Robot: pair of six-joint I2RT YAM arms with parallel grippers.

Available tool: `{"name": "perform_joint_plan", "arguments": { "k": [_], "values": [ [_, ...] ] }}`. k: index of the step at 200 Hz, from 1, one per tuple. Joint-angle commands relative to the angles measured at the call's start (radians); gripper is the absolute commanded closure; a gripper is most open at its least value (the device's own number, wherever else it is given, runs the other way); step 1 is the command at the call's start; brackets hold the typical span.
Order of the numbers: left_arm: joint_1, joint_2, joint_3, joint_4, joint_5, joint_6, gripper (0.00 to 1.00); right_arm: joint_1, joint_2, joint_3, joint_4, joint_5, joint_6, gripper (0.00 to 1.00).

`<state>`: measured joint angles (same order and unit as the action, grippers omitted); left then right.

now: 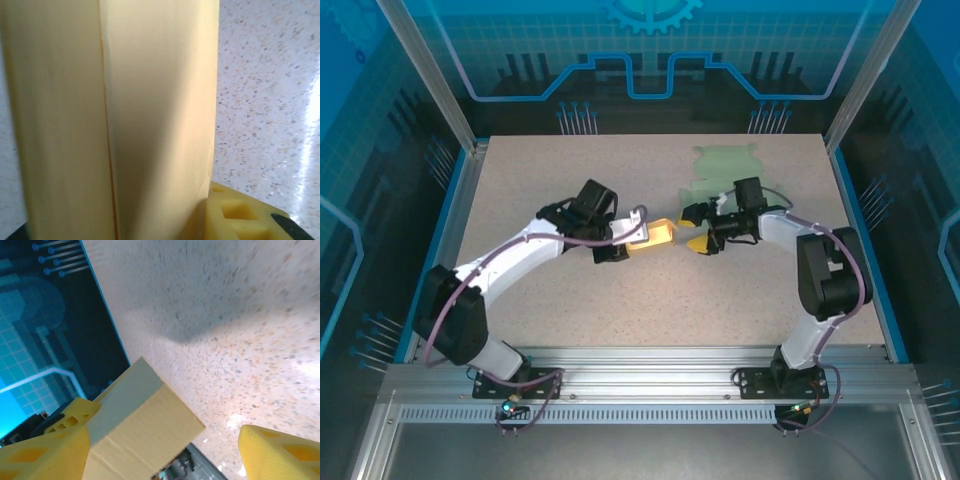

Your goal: Fold the paper box

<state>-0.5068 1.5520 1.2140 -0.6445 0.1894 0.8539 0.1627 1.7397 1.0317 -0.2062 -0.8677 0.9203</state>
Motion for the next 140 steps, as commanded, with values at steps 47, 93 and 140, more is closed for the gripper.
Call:
{"name": "perform_joint_plan", "arguments": {
  "k": [47,93,140],
  "values": [
    [0.039,0.248,0.211,-0.369,0.204,-0.007,0.65,0.102,-0.27,0.119,-0.405,0.497,-0.521,0.4],
    [0.044,0.309,0.258,-0.376,0.182,0.002,0.64,0.289,-0.29,0.201,-0.424,0.722,-0.72,0.53],
    [0.042,0.266,0.191,-0.282,0.141,-0.008,0.62,0.329,-0.174,0.26,-0.403,0.697,-0.759,0.58]
  ]
}}
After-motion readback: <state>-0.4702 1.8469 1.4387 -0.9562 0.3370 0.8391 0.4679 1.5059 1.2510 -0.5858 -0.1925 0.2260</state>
